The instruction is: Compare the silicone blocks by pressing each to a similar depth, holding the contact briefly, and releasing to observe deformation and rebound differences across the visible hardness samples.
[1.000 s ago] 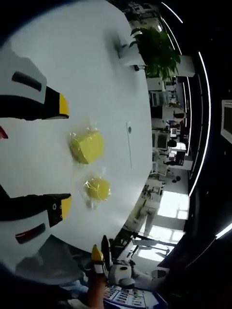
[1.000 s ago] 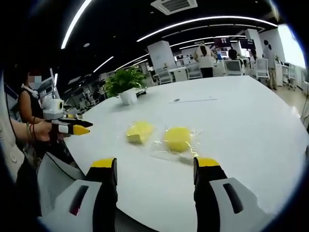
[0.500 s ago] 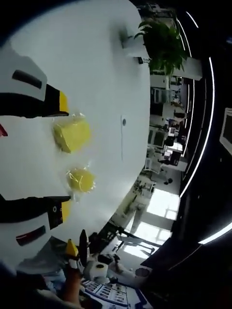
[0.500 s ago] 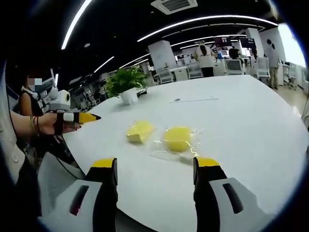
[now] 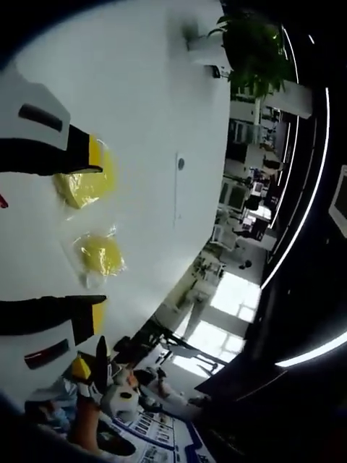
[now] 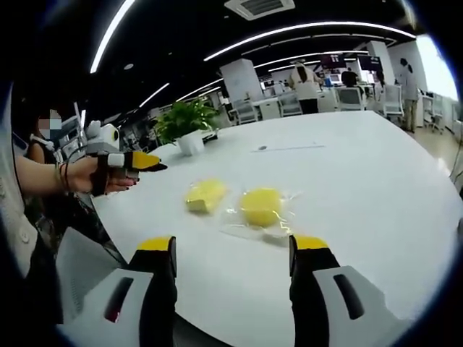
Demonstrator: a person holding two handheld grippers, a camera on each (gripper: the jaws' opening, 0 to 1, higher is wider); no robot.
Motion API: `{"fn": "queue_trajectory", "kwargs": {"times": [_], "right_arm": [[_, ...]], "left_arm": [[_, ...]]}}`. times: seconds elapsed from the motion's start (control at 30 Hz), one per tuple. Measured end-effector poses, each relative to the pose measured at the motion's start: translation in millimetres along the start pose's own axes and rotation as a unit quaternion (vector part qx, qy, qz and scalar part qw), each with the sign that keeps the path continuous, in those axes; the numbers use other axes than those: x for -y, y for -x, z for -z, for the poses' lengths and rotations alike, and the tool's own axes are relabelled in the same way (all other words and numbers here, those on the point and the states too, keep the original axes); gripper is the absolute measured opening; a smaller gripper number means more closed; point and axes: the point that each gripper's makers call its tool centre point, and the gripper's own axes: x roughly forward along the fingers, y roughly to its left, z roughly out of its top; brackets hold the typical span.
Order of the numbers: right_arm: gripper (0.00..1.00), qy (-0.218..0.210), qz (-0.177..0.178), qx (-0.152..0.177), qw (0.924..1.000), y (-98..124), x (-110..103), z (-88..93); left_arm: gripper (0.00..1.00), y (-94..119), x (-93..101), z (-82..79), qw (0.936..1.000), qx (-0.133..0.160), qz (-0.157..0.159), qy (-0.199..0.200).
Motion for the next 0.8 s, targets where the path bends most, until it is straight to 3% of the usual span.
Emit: {"fn": "queue_trajectory", "kwargs": {"times": [0.8], "right_arm": [[0.58, -0.008, 0.010, -0.011, 0.9999, -6, 13, 3.0]], "left_arm": [[0.70, -55, 6.4, -7.3, 0.9988, -0.019, 0.031, 0.033]]}}
